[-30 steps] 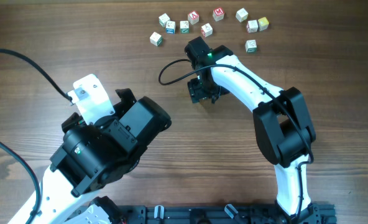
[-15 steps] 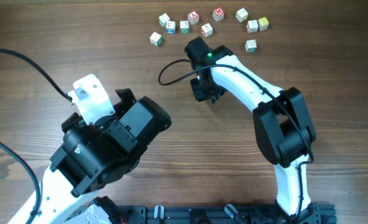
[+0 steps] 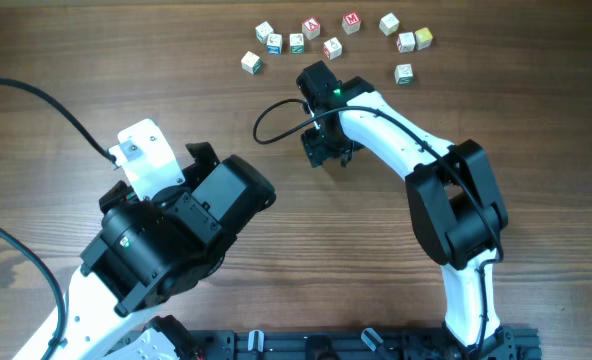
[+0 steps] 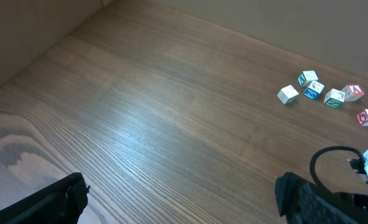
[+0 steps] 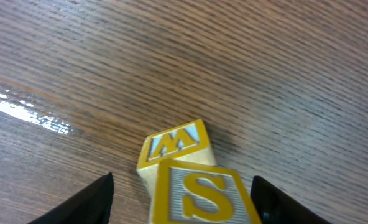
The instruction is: Form a tower
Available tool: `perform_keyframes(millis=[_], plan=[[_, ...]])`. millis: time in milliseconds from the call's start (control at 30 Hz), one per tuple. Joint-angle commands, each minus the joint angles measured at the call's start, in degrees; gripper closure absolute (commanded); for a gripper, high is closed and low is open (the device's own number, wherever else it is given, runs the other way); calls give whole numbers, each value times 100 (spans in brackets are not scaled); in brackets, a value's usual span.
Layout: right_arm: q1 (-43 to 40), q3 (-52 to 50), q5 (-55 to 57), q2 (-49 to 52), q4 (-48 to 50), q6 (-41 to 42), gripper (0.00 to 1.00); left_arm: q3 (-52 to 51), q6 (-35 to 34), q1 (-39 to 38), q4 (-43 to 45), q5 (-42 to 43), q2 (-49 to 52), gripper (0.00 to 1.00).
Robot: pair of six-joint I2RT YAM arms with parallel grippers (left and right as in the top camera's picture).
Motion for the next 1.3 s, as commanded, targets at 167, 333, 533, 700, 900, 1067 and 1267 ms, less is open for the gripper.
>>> perform_keyframes(millis=[167, 333, 533, 700, 900, 1067, 1267], plan=[[7, -94, -2, -68, 17, -92, 57, -20, -96, 7, -4, -13, 22, 0], [7, -92, 144, -68, 0, 129, 69, -20, -96, 7, -4, -13, 22, 0], [7, -70, 258, -70, -50, 667, 75, -20, -96, 7, -4, -13, 22, 0], [7, -68, 455, -70, -83, 1631, 74, -20, -96, 7, -4, -13, 22, 0], [7, -68, 431, -70, -11, 2297, 54, -20, -96, 7, -4, -13, 22, 0], [7, 74, 435, -70, -63, 2076, 37, -20, -96, 7, -4, -13, 22, 0], [7, 83, 428, -70, -24, 1106, 57, -20, -96, 7, -4, -13, 22, 0]])
